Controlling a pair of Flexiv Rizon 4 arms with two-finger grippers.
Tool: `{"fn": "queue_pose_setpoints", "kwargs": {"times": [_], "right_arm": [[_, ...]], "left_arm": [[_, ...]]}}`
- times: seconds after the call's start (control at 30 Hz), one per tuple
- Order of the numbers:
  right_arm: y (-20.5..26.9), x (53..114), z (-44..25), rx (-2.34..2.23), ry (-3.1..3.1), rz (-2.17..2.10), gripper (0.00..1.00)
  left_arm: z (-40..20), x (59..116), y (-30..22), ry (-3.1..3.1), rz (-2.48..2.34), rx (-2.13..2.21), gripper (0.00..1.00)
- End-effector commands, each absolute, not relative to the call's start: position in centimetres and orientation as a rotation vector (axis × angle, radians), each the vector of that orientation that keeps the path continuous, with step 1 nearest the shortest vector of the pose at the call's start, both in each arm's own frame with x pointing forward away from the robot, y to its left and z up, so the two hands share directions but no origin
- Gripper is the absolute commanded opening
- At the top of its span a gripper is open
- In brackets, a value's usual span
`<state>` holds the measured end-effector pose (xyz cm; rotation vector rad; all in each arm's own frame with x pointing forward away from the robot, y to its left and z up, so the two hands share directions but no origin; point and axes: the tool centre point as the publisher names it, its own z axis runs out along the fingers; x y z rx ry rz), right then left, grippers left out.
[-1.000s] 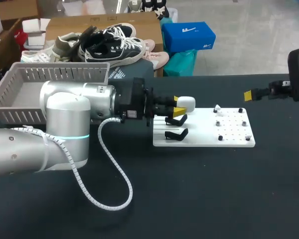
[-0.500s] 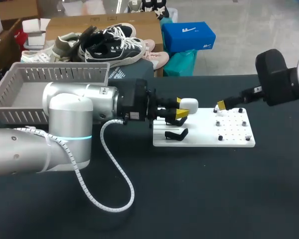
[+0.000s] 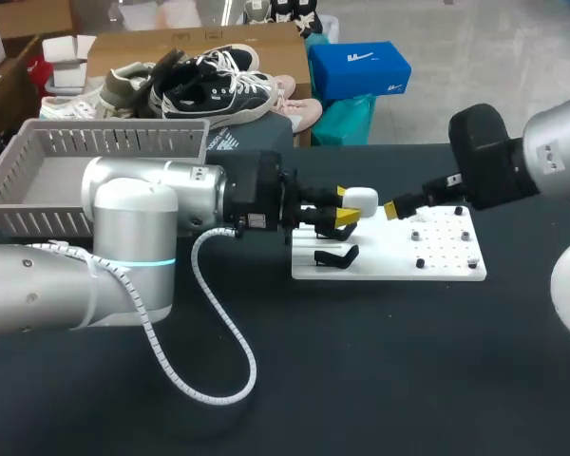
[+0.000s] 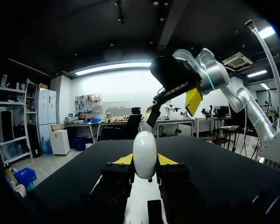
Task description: Pick up each earbud case from the left stands, insert the matching earbuds, close the lid, and place the case in the box.
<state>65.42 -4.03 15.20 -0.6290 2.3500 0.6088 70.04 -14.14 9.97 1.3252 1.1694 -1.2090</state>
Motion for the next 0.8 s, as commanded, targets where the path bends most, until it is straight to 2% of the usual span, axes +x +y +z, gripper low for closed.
{"fn": "queue_pose_setpoints", "kwargs": {"times": [0.03,0.8], "right_arm": [[-3.0,65.9,14.6,-0.615,2.356,0.586,1.0],[-1.4,68.6,12.6,-0.587,2.424,0.594,1.0]], "left_arm": [[9.9,70.1,-14.2,1.168,-1.208,1.324,0.0],[9.9,70.1,-14.2,1.168,-1.208,1.324,0.0]]}}
